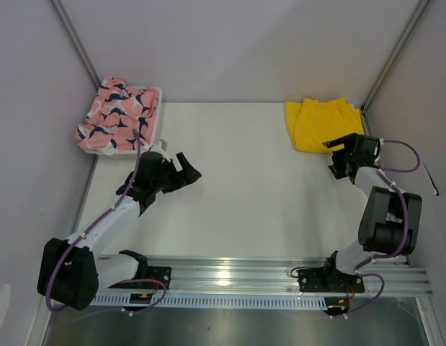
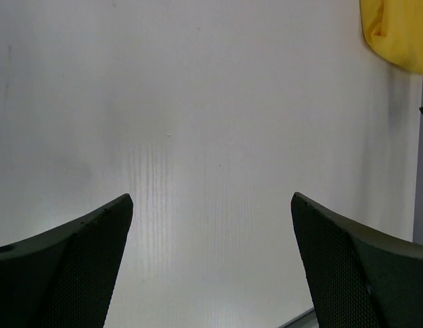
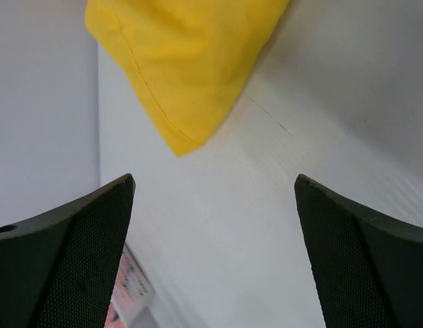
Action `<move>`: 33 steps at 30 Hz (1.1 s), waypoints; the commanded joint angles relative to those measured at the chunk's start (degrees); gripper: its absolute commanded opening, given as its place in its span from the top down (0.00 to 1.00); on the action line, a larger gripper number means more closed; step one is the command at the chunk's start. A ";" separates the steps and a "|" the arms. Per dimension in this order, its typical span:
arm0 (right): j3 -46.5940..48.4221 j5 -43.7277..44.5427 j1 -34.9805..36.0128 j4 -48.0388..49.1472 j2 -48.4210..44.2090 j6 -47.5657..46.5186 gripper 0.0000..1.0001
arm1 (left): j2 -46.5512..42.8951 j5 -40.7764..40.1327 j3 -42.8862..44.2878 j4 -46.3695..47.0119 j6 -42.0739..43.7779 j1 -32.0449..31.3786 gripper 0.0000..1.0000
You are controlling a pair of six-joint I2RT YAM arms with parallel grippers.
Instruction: Fold and stack the shorts
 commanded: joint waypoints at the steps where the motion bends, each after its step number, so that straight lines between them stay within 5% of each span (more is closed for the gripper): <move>1: -3.70 -6.51 1.74 -1.88 -4.83 -11.23 0.00 | -5.05 -3.31 0.37 -3.87 2.11 1.30 0.01; 8: -10.65 -6.79 11.83 6.21 -8.97 -22.74 0.00 | -13.05 -12.80 -6.57 -4.58 3.61 1.30 0.01; 17: -15.56 17.73 32.75 10.07 -16.52 -32.43 0.00 | -20.08 -21.08 -10.79 -3.35 8.62 1.30 0.01; 25: -26.81 21.08 33.74 25.25 -26.37 -33.65 0.00 | -30.45 -22.47 -18.52 2.63 11.43 1.30 0.01; 33: -26.21 13.63 33.47 23.26 -25.50 -37.78 0.01 | -34.42 -22.74 -20.11 3.51 12.57 1.30 0.01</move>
